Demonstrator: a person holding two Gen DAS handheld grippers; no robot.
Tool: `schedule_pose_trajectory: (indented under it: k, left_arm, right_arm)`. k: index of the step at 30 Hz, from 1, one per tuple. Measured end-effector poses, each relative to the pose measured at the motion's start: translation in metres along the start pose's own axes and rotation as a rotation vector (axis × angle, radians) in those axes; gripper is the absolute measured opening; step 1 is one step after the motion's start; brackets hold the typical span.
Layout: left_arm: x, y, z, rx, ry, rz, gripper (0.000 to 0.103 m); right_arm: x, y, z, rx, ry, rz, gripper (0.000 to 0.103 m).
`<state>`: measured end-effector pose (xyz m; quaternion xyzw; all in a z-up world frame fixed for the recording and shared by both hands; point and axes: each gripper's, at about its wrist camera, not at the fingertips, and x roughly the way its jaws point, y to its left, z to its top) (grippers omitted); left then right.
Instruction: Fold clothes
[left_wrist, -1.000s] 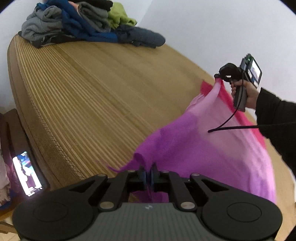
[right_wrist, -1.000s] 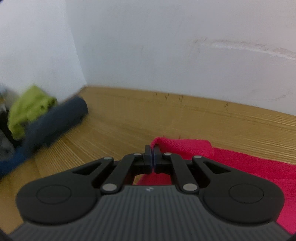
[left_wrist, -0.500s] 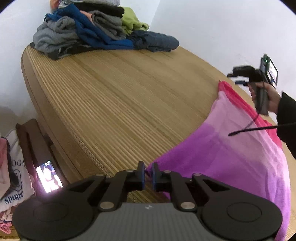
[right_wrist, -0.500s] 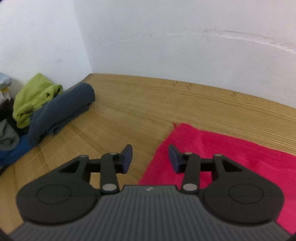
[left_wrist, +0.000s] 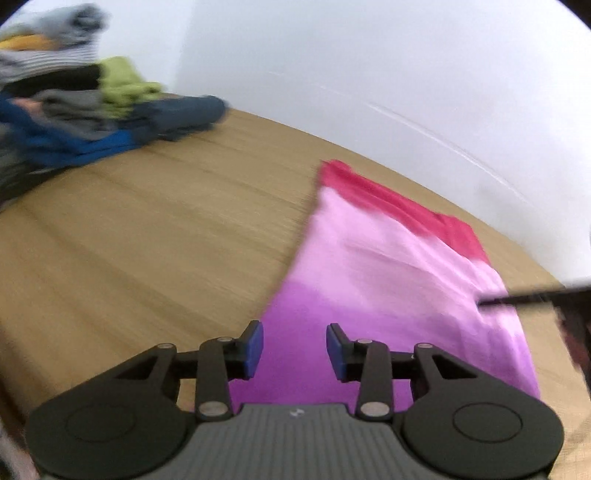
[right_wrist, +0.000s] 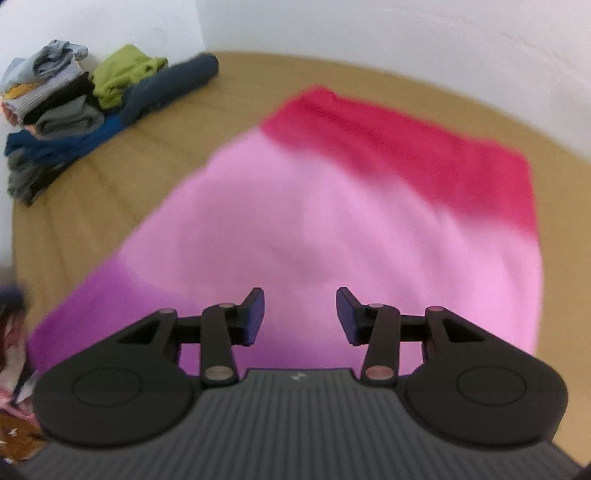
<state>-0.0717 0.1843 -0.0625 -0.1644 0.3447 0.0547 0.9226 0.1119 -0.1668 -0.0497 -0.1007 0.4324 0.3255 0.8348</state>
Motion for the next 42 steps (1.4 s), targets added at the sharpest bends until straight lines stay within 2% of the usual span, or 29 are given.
schedule_pose_trajectory:
  k: [4,8,12,14,16,18,20,21,22,23,25,28,30,33,35,36,37,39,42]
  left_arm:
    - [0.037,-0.031,-0.004,0.099,0.050,-0.016,0.040]
    - [0.058,-0.043,-0.014,0.130,0.119,-0.015,0.040]
    - [0.058,-0.044,-0.023,0.169,0.135,0.024,0.040]
    - [0.057,-0.048,-0.024,0.196,0.141,0.041,0.041]
    - [0.052,-0.051,-0.024,0.205,0.151,0.030,0.040]
    - [0.042,-0.060,-0.024,0.232,0.149,-0.023,0.040]
    - [0.027,-0.083,-0.032,0.323,0.133,-0.090,0.040]
    - [0.020,-0.095,-0.037,0.372,0.125,-0.123,0.041]
    - [0.012,-0.108,-0.041,0.420,0.116,-0.158,0.041]
    - [0.005,-0.120,-0.046,0.469,0.107,-0.192,0.041]
    - [-0.010,-0.145,-0.055,0.567,0.088,-0.260,0.043]
    - [-0.027,-0.186,-0.075,0.691,0.042,-0.374,0.049]
    - [-0.025,-0.207,-0.090,0.763,0.011,-0.381,0.053]
    - [0.003,-0.217,-0.092,0.768,0.008,-0.284,0.050]
    - [0.021,-0.214,-0.087,0.724,0.022,-0.235,0.046]
    - [0.029,-0.206,-0.079,0.670,0.039,-0.227,0.045]
    - [0.034,-0.197,-0.071,0.617,0.057,-0.227,0.045]
    - [0.040,-0.179,-0.058,0.545,0.080,-0.235,0.045]
    - [0.036,-0.156,-0.046,0.473,0.100,-0.272,0.045]
  right_arm:
    - [-0.027,-0.017,-0.068,0.145,0.040,-0.053,0.045]
    - [-0.046,-0.018,-0.114,0.237,0.032,-0.078,0.045]
    - [-0.083,-0.016,-0.153,0.326,-0.030,-0.088,0.045]
    - [-0.096,-0.018,-0.174,0.347,-0.017,-0.071,0.045]
    - [-0.100,-0.020,-0.191,0.368,0.002,-0.040,0.046]
    - [-0.101,-0.023,-0.205,0.411,-0.017,-0.012,0.048]
    - [-0.093,-0.026,-0.203,0.455,-0.056,0.031,0.047]
    - [-0.087,-0.026,-0.200,0.467,-0.074,0.053,0.043]
    - [-0.079,-0.024,-0.193,0.462,-0.073,0.068,0.021]
    - [-0.070,-0.019,-0.183,0.445,-0.061,0.068,0.011]
    - [-0.059,-0.018,-0.165,0.463,-0.067,0.090,0.008]
    - [-0.051,-0.018,-0.136,0.545,-0.096,0.205,0.008]
    - [-0.046,-0.012,-0.112,0.530,-0.118,0.264,0.008]
    - [-0.046,0.005,-0.077,0.459,-0.133,0.275,0.011]
    - [-0.058,0.013,-0.068,0.420,-0.170,0.219,0.015]
    - [-0.066,0.015,-0.069,0.409,-0.197,0.174,0.027]
    - [-0.075,0.016,-0.075,0.407,-0.227,0.113,0.045]
    - [-0.078,0.022,-0.090,0.418,-0.233,0.056,0.064]
    - [-0.077,0.032,-0.111,0.436,-0.226,-0.009,0.065]
